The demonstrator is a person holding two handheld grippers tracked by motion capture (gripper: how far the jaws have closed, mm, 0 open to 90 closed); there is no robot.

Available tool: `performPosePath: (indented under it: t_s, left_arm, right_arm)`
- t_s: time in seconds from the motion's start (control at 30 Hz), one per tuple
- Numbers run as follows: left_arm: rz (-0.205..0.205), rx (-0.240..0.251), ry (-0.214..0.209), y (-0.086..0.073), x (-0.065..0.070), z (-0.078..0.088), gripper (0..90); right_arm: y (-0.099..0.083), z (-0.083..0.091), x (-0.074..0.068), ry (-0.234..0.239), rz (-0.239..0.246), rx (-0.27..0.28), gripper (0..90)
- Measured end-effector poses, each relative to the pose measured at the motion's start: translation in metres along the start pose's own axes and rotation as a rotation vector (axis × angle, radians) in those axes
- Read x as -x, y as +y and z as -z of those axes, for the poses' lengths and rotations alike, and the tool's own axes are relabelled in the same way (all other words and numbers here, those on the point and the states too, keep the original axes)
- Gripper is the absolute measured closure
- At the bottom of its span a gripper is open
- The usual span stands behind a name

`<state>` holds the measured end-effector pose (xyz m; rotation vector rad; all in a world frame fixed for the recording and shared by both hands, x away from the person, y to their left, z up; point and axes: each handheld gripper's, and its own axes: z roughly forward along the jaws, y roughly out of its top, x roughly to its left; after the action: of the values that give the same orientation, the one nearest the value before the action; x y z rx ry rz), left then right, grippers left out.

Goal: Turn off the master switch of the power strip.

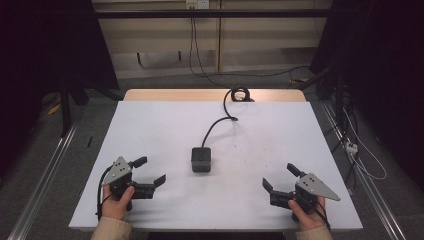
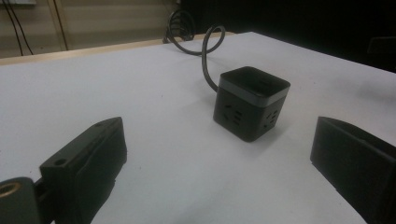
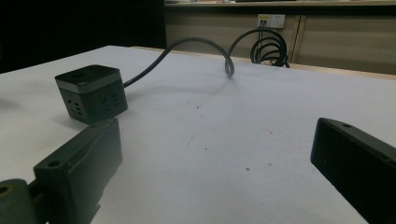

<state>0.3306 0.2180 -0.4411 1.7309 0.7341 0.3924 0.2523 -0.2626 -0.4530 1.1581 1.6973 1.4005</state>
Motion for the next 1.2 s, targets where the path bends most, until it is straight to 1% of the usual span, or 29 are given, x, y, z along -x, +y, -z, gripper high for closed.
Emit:
performPosePath:
  t_s: [0.2,0.23,0.27,0.3,0.33,0.4,0.47,0.5,0.53,0.6,0.63,0.8,0.93,0.97,1.1,1.17,1.2]
  left_arm:
    - [0.005,0.005,-0.009,0.003,0.001,-0.005,2.9]
    - [0.011,0.01,-0.009,0.004,0.001,-0.006,2.9]
    - [0.028,0.016,-0.008,0.005,0.001,-0.007,2.9]
    - [0.028,0.016,-0.008,0.005,0.001,-0.007,2.9]
    - [0.024,0.013,-0.004,0.006,0.001,-0.008,2.9]
    - [0.023,0.018,-0.009,0.007,0.001,-0.009,2.9]
    - [0.006,0.015,-0.01,0.008,0.001,-0.01,2.9]
    - [0.008,0.02,-0.011,0.009,0.001,-0.011,3.0]
    - [-0.004,0.02,-0.007,0.01,0.001,-0.013,3.1]
    - [0.001,0.023,-0.008,0.011,0.002,-0.014,3.1]
    - [-0.002,0.025,-0.017,0.012,0.003,-0.018,3.2]
    - [-0.013,0.017,-0.018,0.014,0.005,-0.026,3.3]
    - [-0.005,0.019,-0.033,0.015,0.007,-0.029,3.3]
    - [-0.01,0.021,-0.036,0.016,0.007,-0.03,3.3]
    - [-0.002,0.023,-0.042,0.018,0.009,-0.034,3.3]
    - [-0.002,0.02,-0.043,0.019,0.009,-0.036,3.4]
    - [-0.01,0.016,-0.044,0.019,0.009,-0.038,3.5]
  right_arm:
    - [0.001,0.001,0.0,0.004,-0.004,0.002,2.0]
    - [0.001,0.001,0.0,0.006,-0.001,0.002,2.2]
    - [0.001,0.001,0.0,0.007,0.0,0.001,2.3]
    - [0.001,0.001,0.0,0.007,0.0,0.001,2.3]
    - [0.001,0.001,0.0,0.007,0.0,0.001,2.3]
    - [0.001,0.001,0.0,0.01,-0.001,0.003,2.6]
    - [0.002,0.001,0.0,0.011,0.001,0.003,2.6]
    - [0.002,0.001,0.0,0.007,0.002,0.003,2.6]
    - [0.001,0.001,0.0,0.008,0.001,0.0,2.6]
    - [0.001,0.001,0.0,0.01,-0.002,-0.002,2.5]
    - [0.001,0.001,0.0,0.009,-0.001,-0.001,2.5]
    - [0.002,0.002,0.001,0.008,0.0,0.002,2.5]
    - [0.002,0.003,0.001,0.005,-0.002,0.003,2.7]
    - [0.002,0.003,0.001,0.006,-0.001,0.005,2.8]
    - [0.002,0.004,0.001,0.007,-0.001,0.003,2.8]
    - [0.002,0.004,0.001,0.008,-0.002,0.002,2.7]
    - [0.002,0.004,0.001,0.007,-0.001,0.002,2.7]
